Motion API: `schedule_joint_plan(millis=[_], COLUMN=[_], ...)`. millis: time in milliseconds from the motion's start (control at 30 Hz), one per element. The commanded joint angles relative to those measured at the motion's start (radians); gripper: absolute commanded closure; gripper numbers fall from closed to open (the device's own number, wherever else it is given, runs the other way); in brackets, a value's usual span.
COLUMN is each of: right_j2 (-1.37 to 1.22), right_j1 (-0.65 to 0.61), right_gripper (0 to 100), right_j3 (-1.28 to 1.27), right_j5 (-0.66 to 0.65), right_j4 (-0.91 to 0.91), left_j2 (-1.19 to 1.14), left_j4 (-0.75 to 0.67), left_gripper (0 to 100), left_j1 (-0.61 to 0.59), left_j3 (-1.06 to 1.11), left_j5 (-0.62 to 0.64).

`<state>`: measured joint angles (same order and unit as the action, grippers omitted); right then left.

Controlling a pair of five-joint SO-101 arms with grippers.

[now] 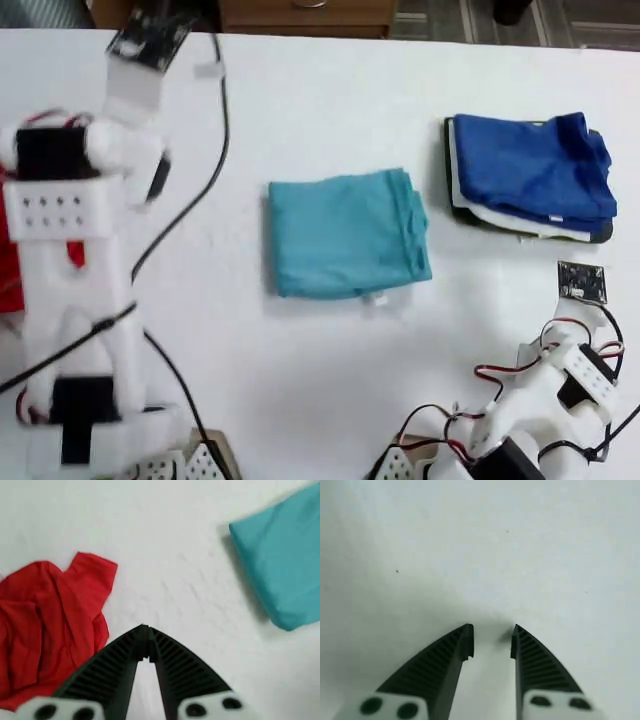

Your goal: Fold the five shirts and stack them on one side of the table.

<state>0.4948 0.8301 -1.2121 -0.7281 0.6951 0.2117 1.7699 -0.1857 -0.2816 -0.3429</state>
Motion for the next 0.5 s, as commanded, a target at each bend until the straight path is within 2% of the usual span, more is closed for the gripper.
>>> schedule_joint_plan(millis=[0, 100, 200, 367, 467], right_j2=[0.035, 0.025, 0.025, 0.025, 0.025], right_j1=[-0.051, -0.177, -0.351, -0.667, -0.805], right_gripper=[86.8, 86.8, 86.8, 86.0, 78.9], right_j3=[0.091, 0.224, 0.359, 0.549, 0.62], right_j5=[0.005, 0.031, 0.176, 0.371, 0.443], right_j4=[0.156, 0.375, 0.549, 0.68, 0.733], left_j2=[0.144, 0.232, 0.308, 0.402, 0.414], left_j4=[-0.029, -0.101, -0.239, -0.499, -0.618], left_gripper=[97, 97, 97, 97, 97], left_j1=[-0.058, -0.115, -0.16, -0.201, -0.201], left_j3=[0.226, 0.421, 0.638, 0.951, 1.089], left_j5=[-0.006, -0.006, -0.006, -0.006, -0.006])
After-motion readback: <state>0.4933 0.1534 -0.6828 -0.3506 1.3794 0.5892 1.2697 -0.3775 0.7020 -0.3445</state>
